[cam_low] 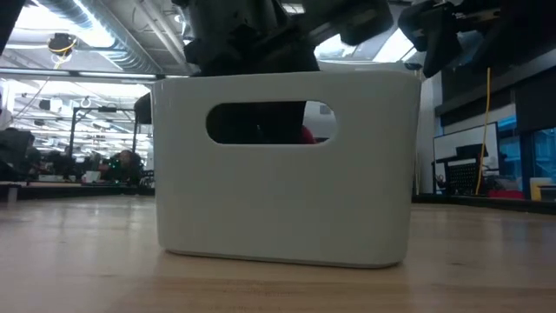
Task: Nest measuring cups in basket
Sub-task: Remove the measuring cups from the bin
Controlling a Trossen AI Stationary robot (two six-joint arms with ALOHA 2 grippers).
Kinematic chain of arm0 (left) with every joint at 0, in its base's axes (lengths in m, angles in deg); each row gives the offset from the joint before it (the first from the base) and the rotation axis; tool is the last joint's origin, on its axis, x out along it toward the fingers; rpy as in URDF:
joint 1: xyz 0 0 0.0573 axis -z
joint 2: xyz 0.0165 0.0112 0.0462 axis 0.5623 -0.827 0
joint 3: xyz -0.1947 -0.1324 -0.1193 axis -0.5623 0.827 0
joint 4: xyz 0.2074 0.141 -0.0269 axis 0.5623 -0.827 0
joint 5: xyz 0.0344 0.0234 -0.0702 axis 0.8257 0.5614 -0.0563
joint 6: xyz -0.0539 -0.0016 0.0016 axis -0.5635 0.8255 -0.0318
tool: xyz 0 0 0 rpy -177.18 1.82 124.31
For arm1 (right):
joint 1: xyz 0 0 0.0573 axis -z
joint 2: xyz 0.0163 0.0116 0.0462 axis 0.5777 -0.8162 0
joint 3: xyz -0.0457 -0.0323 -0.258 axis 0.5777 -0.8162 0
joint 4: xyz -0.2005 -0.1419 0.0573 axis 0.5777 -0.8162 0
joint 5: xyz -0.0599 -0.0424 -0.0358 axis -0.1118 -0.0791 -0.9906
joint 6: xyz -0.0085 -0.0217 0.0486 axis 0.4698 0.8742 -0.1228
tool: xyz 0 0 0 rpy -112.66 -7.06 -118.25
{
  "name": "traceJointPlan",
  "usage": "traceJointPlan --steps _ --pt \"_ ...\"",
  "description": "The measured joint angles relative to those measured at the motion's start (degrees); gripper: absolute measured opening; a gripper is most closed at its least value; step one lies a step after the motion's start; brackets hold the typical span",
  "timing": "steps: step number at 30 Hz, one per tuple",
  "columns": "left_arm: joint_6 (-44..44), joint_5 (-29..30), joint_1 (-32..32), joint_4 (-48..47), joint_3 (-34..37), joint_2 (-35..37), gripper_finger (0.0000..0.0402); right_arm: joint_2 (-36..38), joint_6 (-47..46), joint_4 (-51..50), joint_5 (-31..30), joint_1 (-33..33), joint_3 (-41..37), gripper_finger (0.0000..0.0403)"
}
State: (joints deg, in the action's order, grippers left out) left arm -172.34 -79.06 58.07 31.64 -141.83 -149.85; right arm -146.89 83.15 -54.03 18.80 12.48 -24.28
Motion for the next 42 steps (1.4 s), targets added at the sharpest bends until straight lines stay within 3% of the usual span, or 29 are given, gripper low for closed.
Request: traceJointPlan --steps 8,21,37,42 --pt "2.29 -1.67 0.0 -2.0 -3.49 -0.06 0.0071 0.0 -0.01 0.02 0.0 0.0 0.0 0.0223" --pt "5.68 -1.67 -0.09 -17.42 -12.26 -0.06 0.0071 0.0 0.1 2.17 0.0 0.0 0.02 0.0223" --pt "24.01 0.23 -0.45 -43.18 -32.87 0.02 0.0071 -0.02 0.23 14.79 -0.02 0.62 0.02 0.0223" --pt "28.91 2.31 -1.26 -48.17 -35.01 3.4 0.0071 -0.14 0.18 16.45 -0.02 1.79 0.02 0.0223"
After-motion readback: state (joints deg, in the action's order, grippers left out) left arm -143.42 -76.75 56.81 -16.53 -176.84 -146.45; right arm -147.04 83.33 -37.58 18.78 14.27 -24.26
